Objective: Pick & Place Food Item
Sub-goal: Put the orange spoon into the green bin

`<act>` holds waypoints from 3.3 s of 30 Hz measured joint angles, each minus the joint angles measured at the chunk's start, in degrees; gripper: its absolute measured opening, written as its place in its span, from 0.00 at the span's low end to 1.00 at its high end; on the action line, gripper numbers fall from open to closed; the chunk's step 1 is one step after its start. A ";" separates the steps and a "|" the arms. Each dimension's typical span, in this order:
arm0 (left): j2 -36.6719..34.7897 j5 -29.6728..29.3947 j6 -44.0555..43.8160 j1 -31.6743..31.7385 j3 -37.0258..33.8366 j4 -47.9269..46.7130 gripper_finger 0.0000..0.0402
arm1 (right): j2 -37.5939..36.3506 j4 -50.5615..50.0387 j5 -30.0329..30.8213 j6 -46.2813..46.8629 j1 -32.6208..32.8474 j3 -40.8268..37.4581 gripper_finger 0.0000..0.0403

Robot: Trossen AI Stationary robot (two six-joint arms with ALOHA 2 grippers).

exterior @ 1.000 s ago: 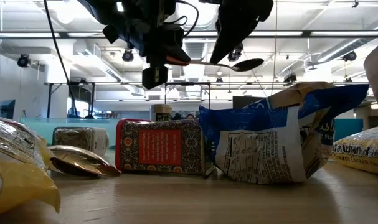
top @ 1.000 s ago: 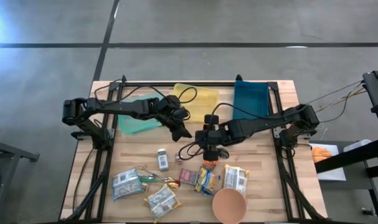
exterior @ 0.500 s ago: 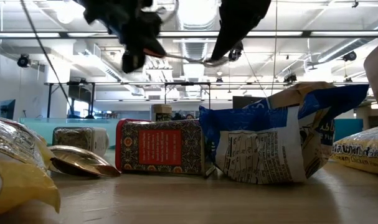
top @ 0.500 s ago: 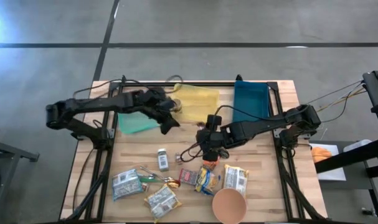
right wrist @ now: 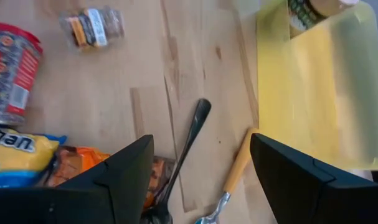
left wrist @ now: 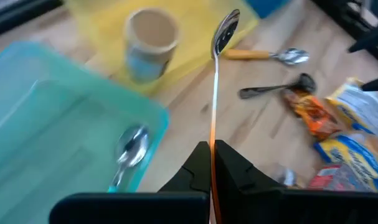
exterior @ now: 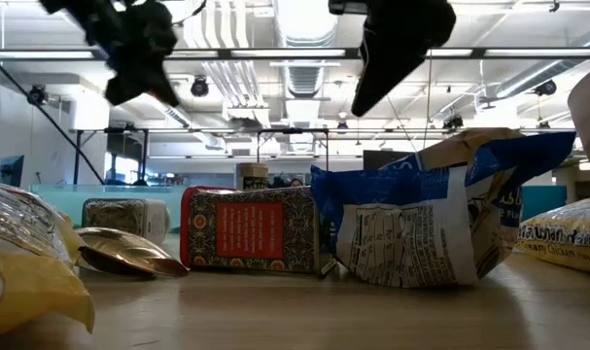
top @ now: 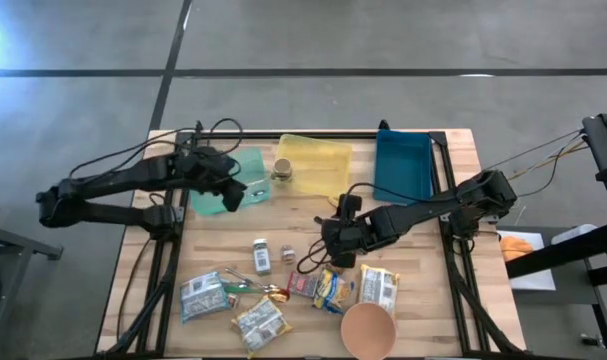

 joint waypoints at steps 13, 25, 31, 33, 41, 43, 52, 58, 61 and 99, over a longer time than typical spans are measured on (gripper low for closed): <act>-5.60 -7.13 -8.43 4.94 -7.11 -9.62 0.00 | 0.00 0.28 -0.02 3.25 0.30 -4.44 0.66; -0.03 -8.54 -9.67 5.76 -8.07 -11.34 0.00 | 0.00 0.45 -0.07 3.32 0.28 -5.54 0.66; 6.07 -5.51 -4.54 8.69 -7.72 -10.30 0.00 | 0.00 0.76 -0.10 3.25 0.28 -6.53 0.66; 7.30 -5.36 -2.50 9.73 -7.65 -9.03 0.00 | 0.00 1.06 -0.11 3.42 0.28 -7.14 0.66; 10.89 2.40 3.07 16.25 -7.74 -7.03 0.00 | 0.00 1.90 -0.17 3.57 0.28 -8.34 0.66; 11.68 3.64 3.58 17.67 -7.94 -7.28 0.00 | 0.00 1.93 -0.17 3.39 0.28 -8.34 0.66; 17.20 6.05 4.71 19.63 -8.00 -8.82 0.00 | 0.00 2.17 -0.17 2.96 0.28 -8.36 0.66; 21.76 5.92 7.45 19.63 -8.02 -8.73 0.00 | 0.00 2.29 -0.17 3.00 0.28 -8.36 0.66; 23.32 4.56 8.89 19.58 -7.91 -8.65 0.00 | 0.00 2.39 -0.16 3.08 0.28 -8.36 0.66; 30.01 0.16 8.96 17.27 -7.86 -5.71 0.00 | 0.00 5.35 -0.10 2.98 0.28 -8.42 0.66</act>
